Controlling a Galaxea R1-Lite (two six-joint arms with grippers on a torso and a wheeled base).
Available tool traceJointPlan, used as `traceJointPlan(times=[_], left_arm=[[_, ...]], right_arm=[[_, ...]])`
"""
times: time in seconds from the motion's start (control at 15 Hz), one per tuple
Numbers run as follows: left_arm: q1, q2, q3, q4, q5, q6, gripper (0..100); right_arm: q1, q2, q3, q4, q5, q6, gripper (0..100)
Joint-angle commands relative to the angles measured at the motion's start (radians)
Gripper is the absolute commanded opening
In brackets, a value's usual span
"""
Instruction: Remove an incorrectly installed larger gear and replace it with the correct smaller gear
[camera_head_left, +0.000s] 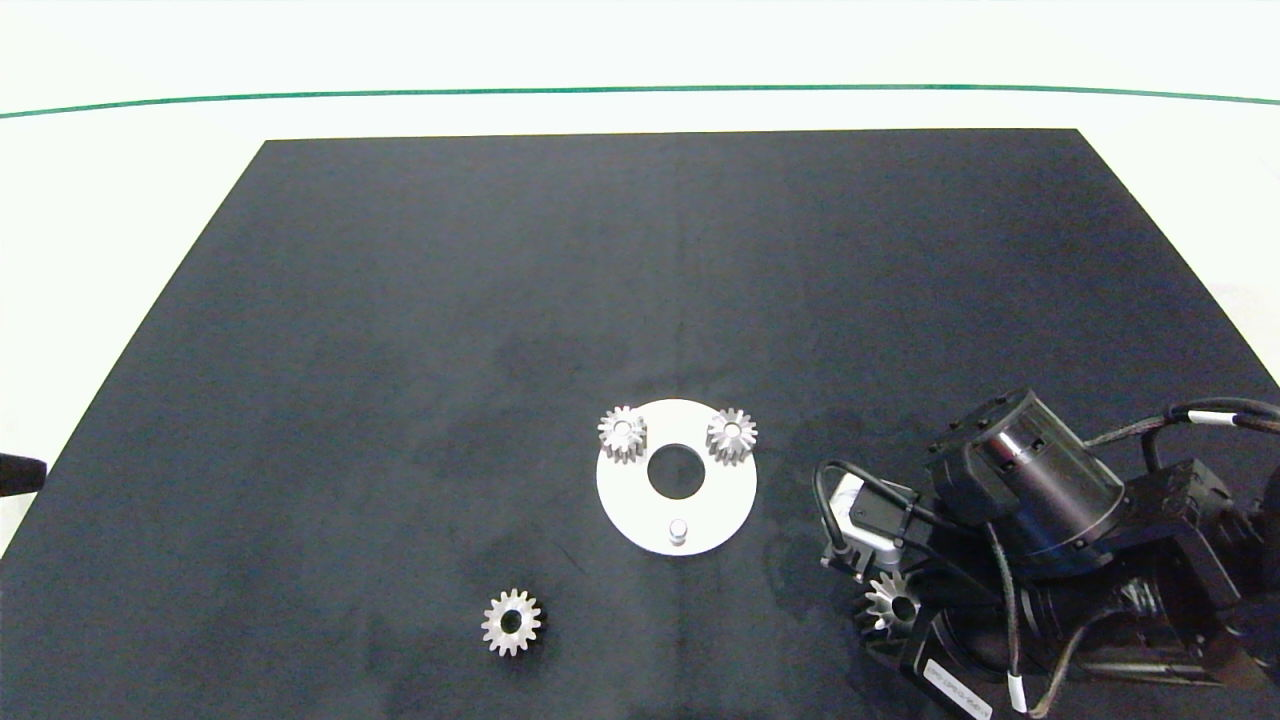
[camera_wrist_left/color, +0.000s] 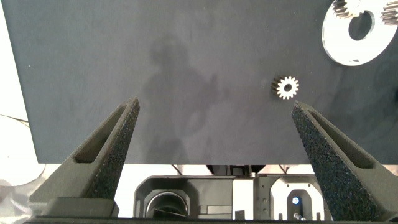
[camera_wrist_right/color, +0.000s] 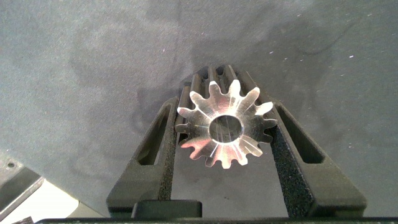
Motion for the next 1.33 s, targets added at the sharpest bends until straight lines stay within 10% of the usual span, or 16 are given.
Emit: traceJointPlan(times=[0.07, 0.13, 1.0, 1.13, 1.33], left_arm=[[0.0, 0.0, 0.0, 0.006, 0.001, -0.002, 100], [0.0, 0.0, 0.0, 0.006, 0.001, -0.002, 100], [0.0, 0.004, 0.003, 0.006, -0.001, -0.002, 100], [0.0, 0.011, 0.004, 0.008, -0.001, -0.002, 100], [-0.003, 0.029, 0.024, 0.006, -0.001, -0.004, 100]], right_arm=[[0.0, 0.001, 0.017, -0.018, -0.001, -0.003, 0], [0.0, 0.001, 0.018, -0.018, -0.001, -0.003, 100], [-0.002, -0.154, -0.026, 0.001, -0.05, 0.018, 100], [-0.022, -0.188, -0.135, 0.139, -0.068, 0.121, 100], [-0.049, -0.185, -0.489, 0.594, -0.079, 0.362, 100]])
